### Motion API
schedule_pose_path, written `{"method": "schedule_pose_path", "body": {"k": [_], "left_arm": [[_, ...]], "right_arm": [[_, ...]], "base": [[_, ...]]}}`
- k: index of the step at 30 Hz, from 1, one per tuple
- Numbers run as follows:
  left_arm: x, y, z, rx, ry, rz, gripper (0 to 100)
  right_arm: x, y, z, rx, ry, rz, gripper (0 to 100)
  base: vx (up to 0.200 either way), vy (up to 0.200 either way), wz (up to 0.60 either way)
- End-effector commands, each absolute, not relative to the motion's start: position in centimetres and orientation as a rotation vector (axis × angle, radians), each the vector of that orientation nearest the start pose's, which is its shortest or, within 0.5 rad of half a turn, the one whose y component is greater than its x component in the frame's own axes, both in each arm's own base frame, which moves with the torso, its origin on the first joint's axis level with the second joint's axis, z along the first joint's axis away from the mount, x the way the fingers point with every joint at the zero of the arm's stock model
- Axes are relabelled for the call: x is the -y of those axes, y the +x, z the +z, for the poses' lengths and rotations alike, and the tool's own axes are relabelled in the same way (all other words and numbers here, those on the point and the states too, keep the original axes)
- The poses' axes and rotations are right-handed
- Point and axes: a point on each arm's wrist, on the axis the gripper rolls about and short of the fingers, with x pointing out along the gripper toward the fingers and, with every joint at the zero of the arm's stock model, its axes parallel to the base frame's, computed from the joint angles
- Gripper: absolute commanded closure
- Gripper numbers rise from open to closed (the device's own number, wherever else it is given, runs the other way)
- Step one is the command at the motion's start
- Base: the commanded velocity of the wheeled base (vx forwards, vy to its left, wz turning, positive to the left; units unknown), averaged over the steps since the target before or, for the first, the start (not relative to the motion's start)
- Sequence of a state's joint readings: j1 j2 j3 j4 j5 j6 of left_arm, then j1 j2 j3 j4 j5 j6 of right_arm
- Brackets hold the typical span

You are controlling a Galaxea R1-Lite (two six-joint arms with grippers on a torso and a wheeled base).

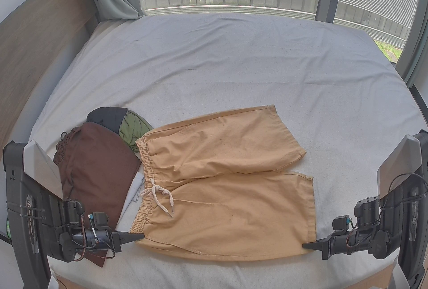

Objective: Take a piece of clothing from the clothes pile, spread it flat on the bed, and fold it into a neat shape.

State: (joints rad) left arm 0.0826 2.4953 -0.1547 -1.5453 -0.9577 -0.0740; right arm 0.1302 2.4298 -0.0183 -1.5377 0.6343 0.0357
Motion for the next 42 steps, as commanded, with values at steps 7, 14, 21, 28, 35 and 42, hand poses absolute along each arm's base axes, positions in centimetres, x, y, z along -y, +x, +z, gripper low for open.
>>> {"method": "schedule_pose_path", "body": {"k": [7,14,21,28,35,42], "left_arm": [[-0.1,22.0,-6.4,-0.785,-0.462,-0.809,100],[0.0,21.0,-6.4,-0.812,-0.457,-0.813,100],[-0.1,21.9,-6.7,-0.779,-0.434,-0.823,100],[0.3,22.8,-6.9,-0.761,-0.419,-0.845,100],[0.7,24.2,-6.1,-0.722,-0.437,-0.85,100],[1.0,25.6,-3.4,-0.679,-0.526,-0.832,100]], "right_arm": [[-3.9,20.2,-5.1,-0.893,0.25,0.699,100],[-3.9,20.1,-5.2,-0.901,0.236,0.706,100],[-4.0,20.4,-4.8,-0.867,0.228,0.712,100],[-4.1,21.3,-4.2,-0.806,0.223,0.721,100],[-4.3,22.3,-2.5,-0.724,0.25,0.718,100],[-4.6,23.2,-0.4,-0.642,0.303,0.713,100]], "base": [[0.0,0.0,0.0],[0.0,0.0,0.0],[0.0,0.0,0.0],[0.0,0.0,0.0],[0.0,0.0,0.0],[0.0,0.0,0.0]]}}
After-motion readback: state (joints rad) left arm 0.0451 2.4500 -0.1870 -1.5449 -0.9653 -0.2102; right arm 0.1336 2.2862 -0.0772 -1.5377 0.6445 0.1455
